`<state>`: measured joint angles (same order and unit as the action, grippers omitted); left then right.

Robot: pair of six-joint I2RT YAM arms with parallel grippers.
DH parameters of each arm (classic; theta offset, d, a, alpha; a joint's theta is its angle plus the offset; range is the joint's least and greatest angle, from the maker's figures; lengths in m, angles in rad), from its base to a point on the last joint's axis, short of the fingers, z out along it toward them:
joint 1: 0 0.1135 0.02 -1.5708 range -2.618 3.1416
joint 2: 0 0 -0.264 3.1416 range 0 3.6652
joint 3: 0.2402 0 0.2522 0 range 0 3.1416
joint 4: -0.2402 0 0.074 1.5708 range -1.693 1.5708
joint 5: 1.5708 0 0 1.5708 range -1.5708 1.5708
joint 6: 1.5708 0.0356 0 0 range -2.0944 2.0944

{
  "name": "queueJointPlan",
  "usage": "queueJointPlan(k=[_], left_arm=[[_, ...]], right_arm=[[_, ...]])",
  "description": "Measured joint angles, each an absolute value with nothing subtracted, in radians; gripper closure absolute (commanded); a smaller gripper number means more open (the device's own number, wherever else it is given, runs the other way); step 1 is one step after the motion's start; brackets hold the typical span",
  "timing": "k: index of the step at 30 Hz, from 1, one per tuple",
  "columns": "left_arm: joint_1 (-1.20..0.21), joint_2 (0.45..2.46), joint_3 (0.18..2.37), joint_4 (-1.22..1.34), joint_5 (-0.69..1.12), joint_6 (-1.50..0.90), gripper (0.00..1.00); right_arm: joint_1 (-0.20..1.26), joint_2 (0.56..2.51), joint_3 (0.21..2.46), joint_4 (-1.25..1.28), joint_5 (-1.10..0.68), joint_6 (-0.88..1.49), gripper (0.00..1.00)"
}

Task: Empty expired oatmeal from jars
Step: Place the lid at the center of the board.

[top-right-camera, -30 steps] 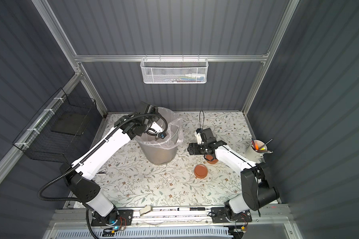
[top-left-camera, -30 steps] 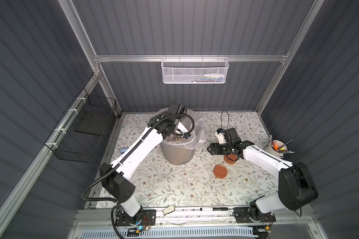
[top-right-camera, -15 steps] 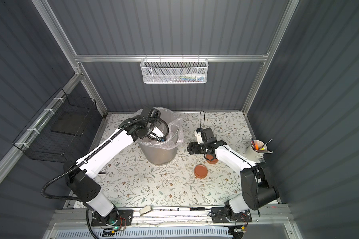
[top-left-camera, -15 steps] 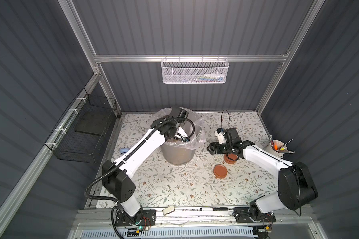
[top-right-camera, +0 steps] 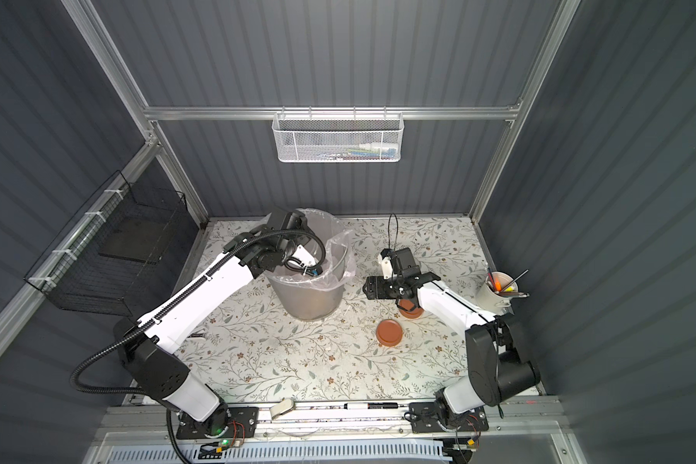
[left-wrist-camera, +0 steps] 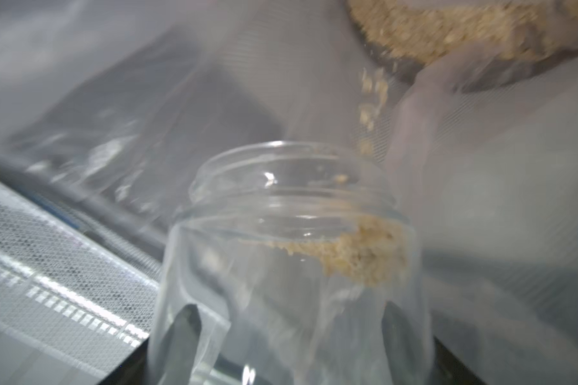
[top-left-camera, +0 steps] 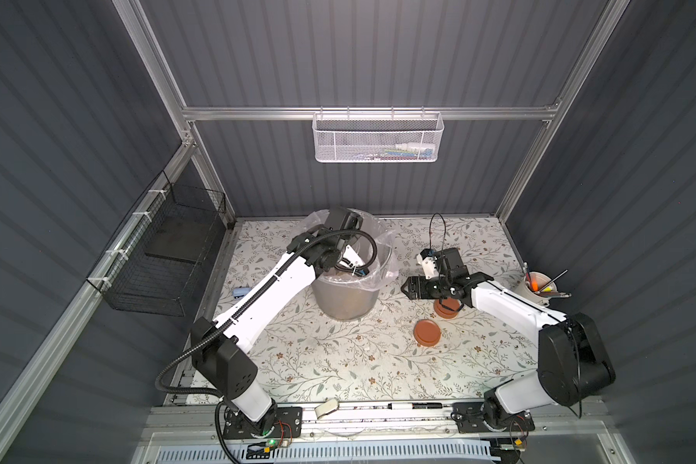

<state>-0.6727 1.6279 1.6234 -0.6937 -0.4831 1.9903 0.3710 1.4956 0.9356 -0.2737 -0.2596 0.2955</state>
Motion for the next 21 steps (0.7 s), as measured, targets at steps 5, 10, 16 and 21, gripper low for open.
queueJointPlan(k=[5,10,16,21], left_arm=[[-0.673,1.653,1.599,-0.729,-0.475,1.988,1.00],[-0.673,1.647,1.663,-0.736,-0.482,2.003,1.00],[-0.673,1.644,1.748,-0.736,-0.497,2.027,1.00],[-0.674,1.599,1.637,-0.696,-0.485,2.010,1.00]], right_arm=[[0.368,1.495,0.936,-0.274,-0.259,0.295,0.15],[0.365,1.495,0.936,-0.272,-0.266,0.296,0.15],[0.363,1.495,0.936,-0.269,-0.267,0.296,0.15],[0.361,1.506,0.939,-0.257,-0.283,0.308,0.15]])
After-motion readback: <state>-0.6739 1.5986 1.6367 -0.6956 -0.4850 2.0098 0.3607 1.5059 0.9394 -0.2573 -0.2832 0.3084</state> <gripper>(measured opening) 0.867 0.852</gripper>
